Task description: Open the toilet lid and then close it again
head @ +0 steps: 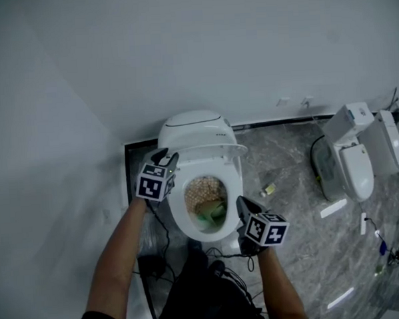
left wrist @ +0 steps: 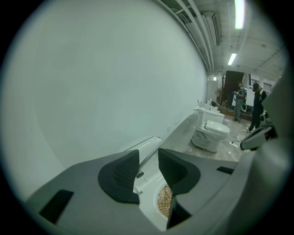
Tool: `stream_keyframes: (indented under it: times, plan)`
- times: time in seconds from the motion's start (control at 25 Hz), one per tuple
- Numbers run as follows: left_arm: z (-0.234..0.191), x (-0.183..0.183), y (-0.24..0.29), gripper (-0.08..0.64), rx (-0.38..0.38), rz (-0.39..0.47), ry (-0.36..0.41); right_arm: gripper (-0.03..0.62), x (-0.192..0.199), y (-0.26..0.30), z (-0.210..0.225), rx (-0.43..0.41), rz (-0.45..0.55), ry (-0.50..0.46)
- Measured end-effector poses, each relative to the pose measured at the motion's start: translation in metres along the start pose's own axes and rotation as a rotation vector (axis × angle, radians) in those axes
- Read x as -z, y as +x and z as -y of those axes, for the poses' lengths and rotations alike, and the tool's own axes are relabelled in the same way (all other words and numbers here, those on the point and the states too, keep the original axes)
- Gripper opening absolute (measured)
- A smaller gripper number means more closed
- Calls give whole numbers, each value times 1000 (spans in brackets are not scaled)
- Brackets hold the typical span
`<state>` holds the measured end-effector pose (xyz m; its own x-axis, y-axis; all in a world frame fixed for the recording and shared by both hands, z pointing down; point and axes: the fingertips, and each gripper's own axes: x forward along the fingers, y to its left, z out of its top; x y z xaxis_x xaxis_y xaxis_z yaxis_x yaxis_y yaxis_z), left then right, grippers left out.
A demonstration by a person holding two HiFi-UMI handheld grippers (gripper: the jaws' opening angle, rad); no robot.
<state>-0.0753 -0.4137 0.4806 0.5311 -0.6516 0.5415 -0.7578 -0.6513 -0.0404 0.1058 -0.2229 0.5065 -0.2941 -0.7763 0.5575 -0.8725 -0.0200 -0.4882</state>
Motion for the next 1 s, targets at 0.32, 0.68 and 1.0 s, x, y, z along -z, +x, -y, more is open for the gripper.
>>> stream_keyframes:
  times: [0.32,0.68,1.0]
  plan:
    - [24,33,-24,139,-11,-19,-24,11,14,3,-14,-38,-27,-52]
    - [44,56,-39,140,-18,-24,-29,11,16,25,-24,-67,-64,-137]
    - [57,71,-48,140,-30,-13,-22,11,10,51,-36,-94,-94,-189]
